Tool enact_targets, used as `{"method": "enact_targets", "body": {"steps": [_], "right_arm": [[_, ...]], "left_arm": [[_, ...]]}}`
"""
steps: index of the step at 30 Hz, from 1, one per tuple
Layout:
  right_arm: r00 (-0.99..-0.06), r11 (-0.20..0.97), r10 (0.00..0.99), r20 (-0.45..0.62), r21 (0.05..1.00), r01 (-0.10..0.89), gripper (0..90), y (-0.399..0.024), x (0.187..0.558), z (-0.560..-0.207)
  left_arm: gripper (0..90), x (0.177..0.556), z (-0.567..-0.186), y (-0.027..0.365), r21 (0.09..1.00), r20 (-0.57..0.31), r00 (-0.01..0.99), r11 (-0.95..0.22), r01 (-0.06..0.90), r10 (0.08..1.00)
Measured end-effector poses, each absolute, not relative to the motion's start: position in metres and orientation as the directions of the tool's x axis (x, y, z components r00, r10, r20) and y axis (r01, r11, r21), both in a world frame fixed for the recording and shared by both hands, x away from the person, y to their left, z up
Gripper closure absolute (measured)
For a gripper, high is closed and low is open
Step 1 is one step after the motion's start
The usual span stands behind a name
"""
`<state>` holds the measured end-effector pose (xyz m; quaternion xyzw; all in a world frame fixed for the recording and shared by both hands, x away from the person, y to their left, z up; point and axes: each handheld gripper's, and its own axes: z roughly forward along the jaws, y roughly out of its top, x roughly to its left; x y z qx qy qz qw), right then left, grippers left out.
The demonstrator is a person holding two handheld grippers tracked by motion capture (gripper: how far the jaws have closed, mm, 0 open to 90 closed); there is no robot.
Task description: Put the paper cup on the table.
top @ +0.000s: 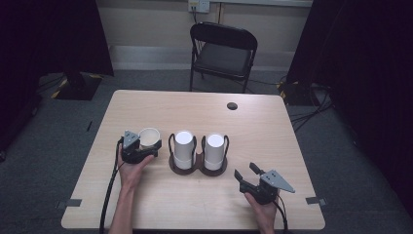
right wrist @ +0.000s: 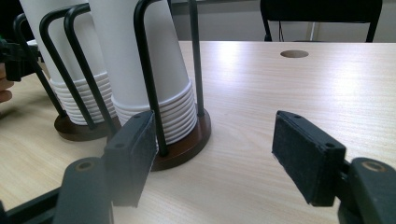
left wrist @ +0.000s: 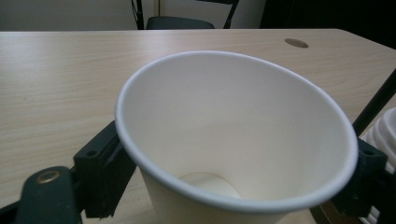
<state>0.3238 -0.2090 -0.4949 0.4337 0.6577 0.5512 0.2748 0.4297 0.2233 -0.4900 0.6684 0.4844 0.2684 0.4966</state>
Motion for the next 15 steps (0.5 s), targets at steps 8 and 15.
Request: {"method": "enact_targets", "body": {"steps": [8,15], "right_arm": [[-0.472,0.014,0.873,0.119,0.963,0.269,30.0,-0.2088,0.3243,-0.4949],[-0.472,0.015,0.874,0.119,0.963,0.269,30.2,-0.2088,0.3242,-0.4949]], "left_arm": [[15.4,0.4281,-0.4903,0.2227,0.912,-0.11,0.374,-0.056,0.406,0.921],[15.5,0.4257,-0.4902,0.2224,0.905,-0.106,0.376,-0.068,0.42,0.921]]}}
